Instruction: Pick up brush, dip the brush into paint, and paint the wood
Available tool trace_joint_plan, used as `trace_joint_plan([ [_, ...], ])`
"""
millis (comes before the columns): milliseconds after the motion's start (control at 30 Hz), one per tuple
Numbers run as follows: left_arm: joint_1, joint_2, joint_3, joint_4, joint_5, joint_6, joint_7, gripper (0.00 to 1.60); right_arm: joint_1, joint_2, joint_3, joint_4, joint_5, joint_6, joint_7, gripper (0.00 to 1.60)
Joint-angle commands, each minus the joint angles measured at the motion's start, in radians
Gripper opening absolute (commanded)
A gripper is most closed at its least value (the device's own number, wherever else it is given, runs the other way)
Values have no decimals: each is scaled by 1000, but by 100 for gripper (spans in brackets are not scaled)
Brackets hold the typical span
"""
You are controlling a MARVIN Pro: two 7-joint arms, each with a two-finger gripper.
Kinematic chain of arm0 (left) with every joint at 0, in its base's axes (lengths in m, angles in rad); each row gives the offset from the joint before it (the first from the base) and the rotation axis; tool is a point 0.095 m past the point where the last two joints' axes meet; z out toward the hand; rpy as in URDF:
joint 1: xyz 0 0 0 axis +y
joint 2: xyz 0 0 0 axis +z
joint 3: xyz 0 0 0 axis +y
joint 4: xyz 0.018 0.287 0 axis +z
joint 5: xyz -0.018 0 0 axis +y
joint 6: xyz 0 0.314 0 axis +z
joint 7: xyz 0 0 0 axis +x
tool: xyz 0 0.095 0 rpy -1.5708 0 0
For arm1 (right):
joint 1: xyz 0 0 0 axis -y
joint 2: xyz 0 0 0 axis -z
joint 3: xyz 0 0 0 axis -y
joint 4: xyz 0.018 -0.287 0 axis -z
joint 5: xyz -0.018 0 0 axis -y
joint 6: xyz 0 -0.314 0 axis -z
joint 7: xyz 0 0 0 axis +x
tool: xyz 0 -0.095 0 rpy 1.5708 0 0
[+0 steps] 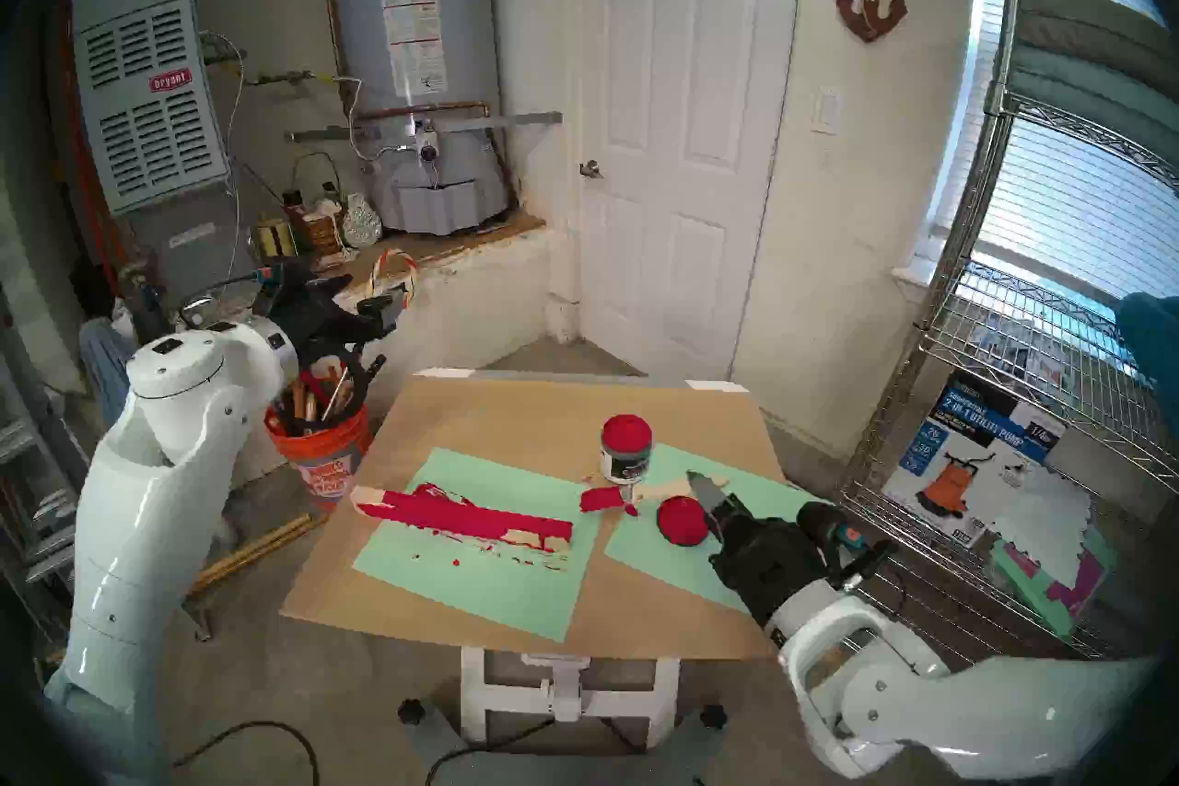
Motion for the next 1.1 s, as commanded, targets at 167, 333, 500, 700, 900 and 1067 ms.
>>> trace_joint_plan([
  [167,-11,1,-4,-15,1,-10,1,160,-78,84,100,68,190,-153,142,0],
  [333,-11,2,-4,-15,1,-11,1,160,-96,105,121,120,255,-148,193,0],
  [500,-11,2,-4,-15,0,-11,2,160,-93,103,128,162,292,-111,216,0],
  [700,-11,3,-3,-16,0,-12,2,160,-77,83,131,207,316,-50,233,0],
  [900,-11,4,-3,-16,-1,-12,3,160,-50,46,115,238,286,-7,212,0],
  [1067,-11,4,-3,-16,-1,-13,3,160,-27,15,103,259,256,30,195,0],
])
